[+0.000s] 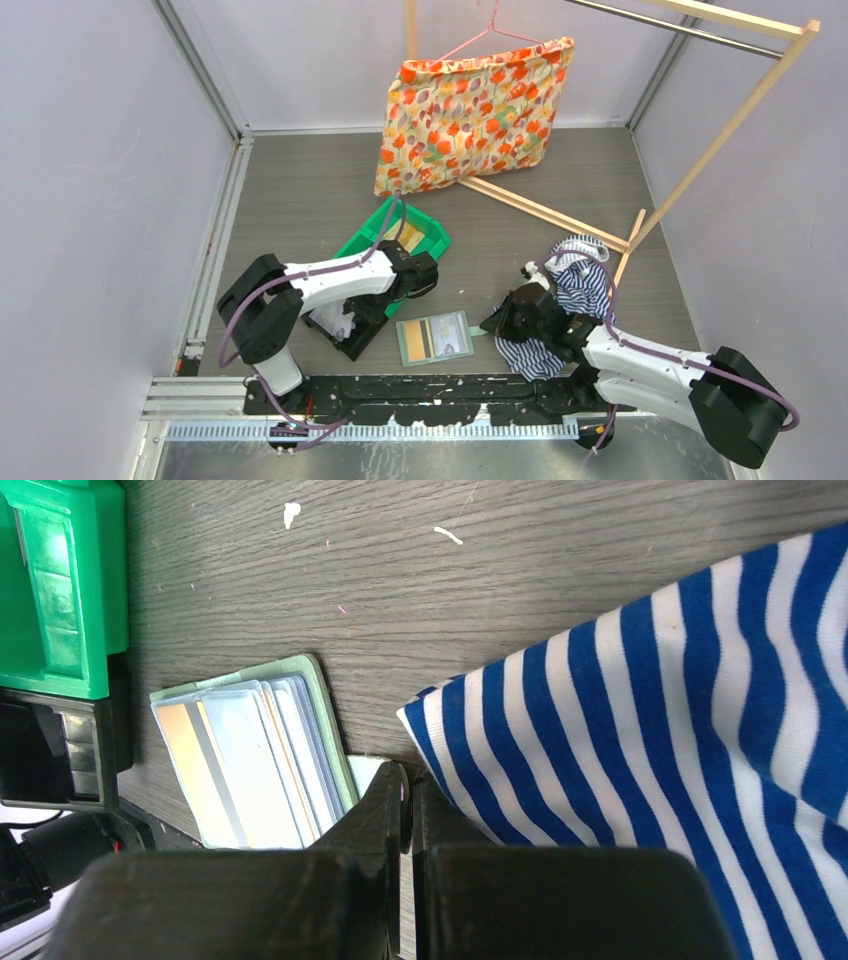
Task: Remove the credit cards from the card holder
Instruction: Place the credit card in the storage box, then remove the credit card from the card holder.
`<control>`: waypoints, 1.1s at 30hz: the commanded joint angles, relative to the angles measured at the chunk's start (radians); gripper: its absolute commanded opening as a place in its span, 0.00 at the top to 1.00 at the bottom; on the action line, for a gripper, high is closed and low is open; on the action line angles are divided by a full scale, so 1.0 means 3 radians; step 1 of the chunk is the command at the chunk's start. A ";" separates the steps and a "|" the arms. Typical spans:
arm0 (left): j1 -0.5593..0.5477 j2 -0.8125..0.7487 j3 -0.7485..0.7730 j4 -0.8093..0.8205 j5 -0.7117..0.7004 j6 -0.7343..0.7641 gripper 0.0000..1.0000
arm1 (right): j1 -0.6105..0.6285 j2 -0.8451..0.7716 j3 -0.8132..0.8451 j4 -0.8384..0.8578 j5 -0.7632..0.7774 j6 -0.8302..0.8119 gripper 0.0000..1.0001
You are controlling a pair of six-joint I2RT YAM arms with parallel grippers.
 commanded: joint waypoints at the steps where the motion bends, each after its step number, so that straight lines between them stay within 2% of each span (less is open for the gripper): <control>1: -0.0012 -0.0031 0.0124 -0.0103 0.0121 -0.0081 0.59 | -0.0011 0.0036 0.0007 -0.0081 0.0088 -0.0059 0.99; 2: -0.0019 -0.0063 0.0129 -0.0116 0.0140 -0.0094 0.54 | -0.0012 0.0038 0.0008 -0.0083 0.0088 -0.0060 0.99; 4: -0.0042 -0.0172 0.0163 -0.0181 0.0166 -0.0123 0.51 | -0.0014 0.0034 0.0011 -0.0097 0.0088 -0.0069 0.99; 8: -0.0176 -0.0447 0.0364 -0.0424 0.0087 -0.0221 0.52 | -0.0012 0.0008 0.0020 -0.0125 0.0096 -0.0074 0.99; 11: -0.0318 -0.0683 0.0696 -0.0504 0.0105 -0.0311 0.53 | -0.0018 -0.0041 0.0052 -0.0209 0.0133 -0.0096 0.99; 15: -0.0483 -0.0867 0.0846 0.0048 0.0481 -0.0410 0.54 | -0.0019 -0.0123 0.0086 -0.0346 0.0227 -0.0156 0.99; 18: -0.0526 -0.0910 0.0626 0.0781 0.0826 -0.0565 0.54 | -0.0018 -0.0190 0.0130 -0.0469 0.0269 -0.0190 0.99; 21: -0.0561 -0.0892 0.0385 0.1237 0.0883 -0.0835 0.55 | -0.0018 -0.0261 0.0179 -0.0626 0.0278 -0.0220 0.99; 25: -0.0584 -0.0915 0.0030 0.1759 0.1019 -0.1105 0.54 | -0.0018 -0.0429 0.0244 -0.0845 0.0304 -0.0283 0.86; 27: -0.0586 -0.0926 -0.0200 0.2080 0.1098 -0.1226 0.53 | -0.0014 -0.0481 0.0402 -0.1052 0.0303 -0.0373 0.76; 31: -0.0565 -0.0850 -0.0392 0.2262 0.1039 -0.1358 0.52 | -0.0011 -0.0515 0.0766 -0.1367 0.0397 -0.0521 0.61; 33: -0.0559 -0.0799 -0.0491 0.2401 0.1034 -0.1386 0.52 | -0.0006 -0.0503 0.0834 -0.1270 0.0295 -0.0546 0.55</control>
